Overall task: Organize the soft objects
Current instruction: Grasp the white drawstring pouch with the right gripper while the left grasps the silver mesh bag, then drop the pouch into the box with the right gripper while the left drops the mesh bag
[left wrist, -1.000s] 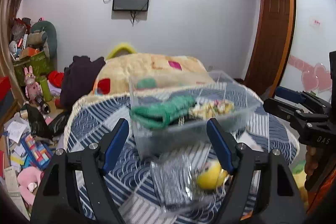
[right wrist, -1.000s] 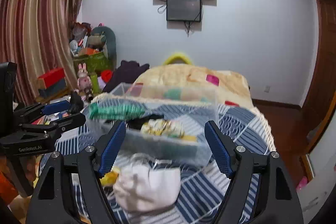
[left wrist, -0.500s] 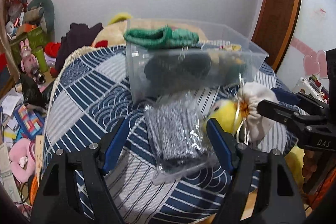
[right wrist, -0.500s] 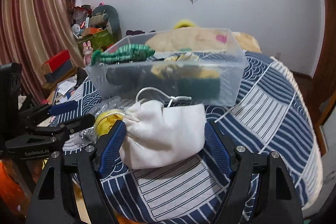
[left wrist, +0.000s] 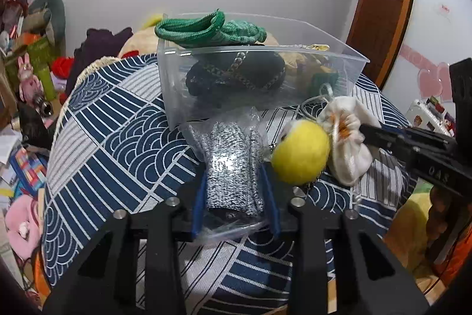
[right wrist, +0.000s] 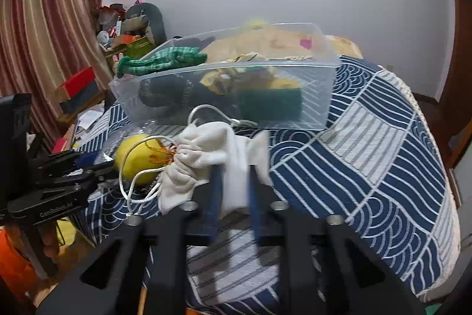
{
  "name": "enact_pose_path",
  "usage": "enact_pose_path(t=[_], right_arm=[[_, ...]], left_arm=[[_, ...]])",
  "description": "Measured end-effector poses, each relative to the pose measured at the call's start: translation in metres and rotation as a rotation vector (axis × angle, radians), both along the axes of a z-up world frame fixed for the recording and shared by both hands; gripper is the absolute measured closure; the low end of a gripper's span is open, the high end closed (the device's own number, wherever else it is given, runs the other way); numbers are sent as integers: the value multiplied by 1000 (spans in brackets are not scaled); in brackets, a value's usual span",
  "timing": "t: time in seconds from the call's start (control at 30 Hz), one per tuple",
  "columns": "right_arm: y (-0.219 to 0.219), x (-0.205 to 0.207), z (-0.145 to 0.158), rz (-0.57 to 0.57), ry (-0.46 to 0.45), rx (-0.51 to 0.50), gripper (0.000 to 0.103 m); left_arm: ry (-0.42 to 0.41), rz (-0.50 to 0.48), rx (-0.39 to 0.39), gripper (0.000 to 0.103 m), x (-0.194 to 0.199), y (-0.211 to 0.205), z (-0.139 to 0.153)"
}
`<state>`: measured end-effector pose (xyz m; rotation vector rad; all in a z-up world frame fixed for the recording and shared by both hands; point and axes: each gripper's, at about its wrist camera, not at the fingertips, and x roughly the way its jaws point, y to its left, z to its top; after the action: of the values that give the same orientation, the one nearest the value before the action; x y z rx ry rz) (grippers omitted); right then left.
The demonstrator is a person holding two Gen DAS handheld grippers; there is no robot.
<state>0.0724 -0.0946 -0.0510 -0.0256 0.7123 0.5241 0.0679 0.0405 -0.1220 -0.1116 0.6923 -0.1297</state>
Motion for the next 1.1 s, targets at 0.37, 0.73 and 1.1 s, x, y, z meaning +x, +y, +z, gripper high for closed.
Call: enact_pose_path(t=[0.37,0.73,1.1], right_arm=[[-18,-13,29,-50,-112,12,97],[-33,-14,70,-115,-234,57,97],[-24,8,112,-158,-353,88,97]], left_arm=[[-54,29,-20,73,-13,17,24],[-194,-2,-12,73,-23,13,80],[-268,-20,7,73,0,5,120]])
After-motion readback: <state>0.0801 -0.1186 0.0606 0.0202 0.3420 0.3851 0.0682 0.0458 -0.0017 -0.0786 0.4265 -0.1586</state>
